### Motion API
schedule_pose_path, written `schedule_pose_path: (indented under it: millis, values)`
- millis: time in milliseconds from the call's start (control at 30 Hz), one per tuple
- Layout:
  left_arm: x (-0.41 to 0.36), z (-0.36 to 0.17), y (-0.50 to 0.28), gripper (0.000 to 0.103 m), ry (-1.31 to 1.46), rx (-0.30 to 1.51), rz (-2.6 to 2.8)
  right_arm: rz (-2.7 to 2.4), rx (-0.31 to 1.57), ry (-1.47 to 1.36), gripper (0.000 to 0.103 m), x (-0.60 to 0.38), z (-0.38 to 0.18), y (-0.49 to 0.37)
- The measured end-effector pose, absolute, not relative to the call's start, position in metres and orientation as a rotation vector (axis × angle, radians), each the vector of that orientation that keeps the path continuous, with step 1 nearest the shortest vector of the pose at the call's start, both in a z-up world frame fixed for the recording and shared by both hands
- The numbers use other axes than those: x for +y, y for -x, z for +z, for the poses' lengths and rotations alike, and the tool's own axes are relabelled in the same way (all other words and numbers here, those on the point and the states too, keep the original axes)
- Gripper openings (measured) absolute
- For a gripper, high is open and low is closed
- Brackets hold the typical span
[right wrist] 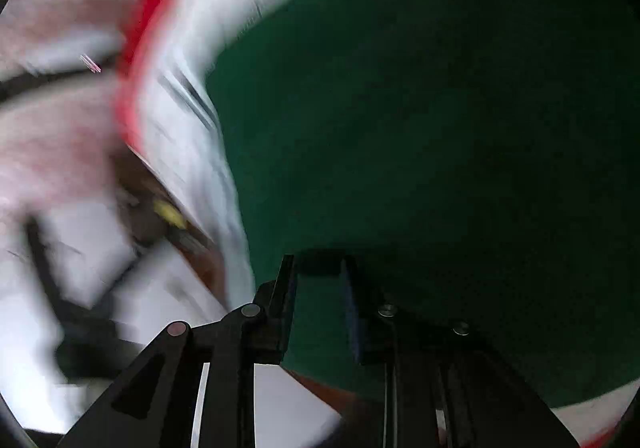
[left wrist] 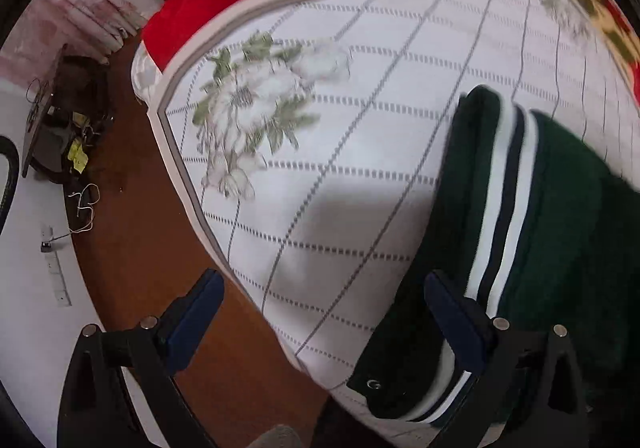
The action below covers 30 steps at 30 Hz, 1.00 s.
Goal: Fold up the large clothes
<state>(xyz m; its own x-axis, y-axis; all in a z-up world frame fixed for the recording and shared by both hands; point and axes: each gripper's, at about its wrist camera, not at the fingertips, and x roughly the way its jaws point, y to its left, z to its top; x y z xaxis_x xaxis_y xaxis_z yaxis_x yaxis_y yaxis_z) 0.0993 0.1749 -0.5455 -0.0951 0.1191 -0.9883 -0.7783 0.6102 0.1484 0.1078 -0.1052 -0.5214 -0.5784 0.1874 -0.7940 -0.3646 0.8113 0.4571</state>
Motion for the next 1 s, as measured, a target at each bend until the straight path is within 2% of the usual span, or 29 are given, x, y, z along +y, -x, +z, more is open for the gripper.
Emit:
schedule_pose_path:
  millis: [100,233,300,433,567,600,633,700,833,933,1000]
  values:
    - [0.174,-0.545,-0.116,0.103,0.577,1.469,0.798,0.709,2.073,0.018,0.024,-0.115,-0.515,-0.118]
    - [0.175,-0.541,-0.17,0.103,0.451,1.395,0.775,0.654,1.911,-0.038,0.025,-0.143,-0.476,-0.154]
    - [0.185,-0.56,-0.2,0.103,0.403,1.396,0.786,0.58,1.839,-0.076,0.029,-0.164,-0.464,-0.179]
    - [0.207,-0.613,-0.229,0.103,0.419,1.476,0.787,0.45,1.782,-0.089,0.029,-0.202,-0.465,-0.208]
    - [0.195,-0.578,-0.238,0.103,0.278,1.436,0.777,0.379,1.693,-0.285,0.03,-0.244,-0.454,-0.215]
    - [0.189,-0.566,-0.239,0.103,0.26,1.411,0.77,0.371,1.658,-0.337,0.04,-0.26,-0.448,-0.215]
    - [0.178,-0.55,-0.242,0.103,0.24,1.38,0.747,0.354,1.617,-0.403,0.066,-0.283,-0.44,-0.214]
    - [0.152,-0.527,-0.249,0.103,0.232,1.334,0.674,0.318,1.558,-0.508,0.094,-0.324,-0.435,-0.211]
    - [0.073,-0.509,-0.279,0.103,0.222,1.318,0.462,0.169,1.451,-0.621,0.094,-0.424,-0.413,-0.207]
    - [0.005,-0.519,-0.308,0.103,0.224,1.351,0.341,0.018,1.377,-0.642,0.094,-0.517,-0.404,-0.205]
    - [-0.028,-0.531,-0.322,0.103,0.217,1.354,0.307,-0.027,1.346,-0.675,0.094,-0.544,-0.416,-0.208]
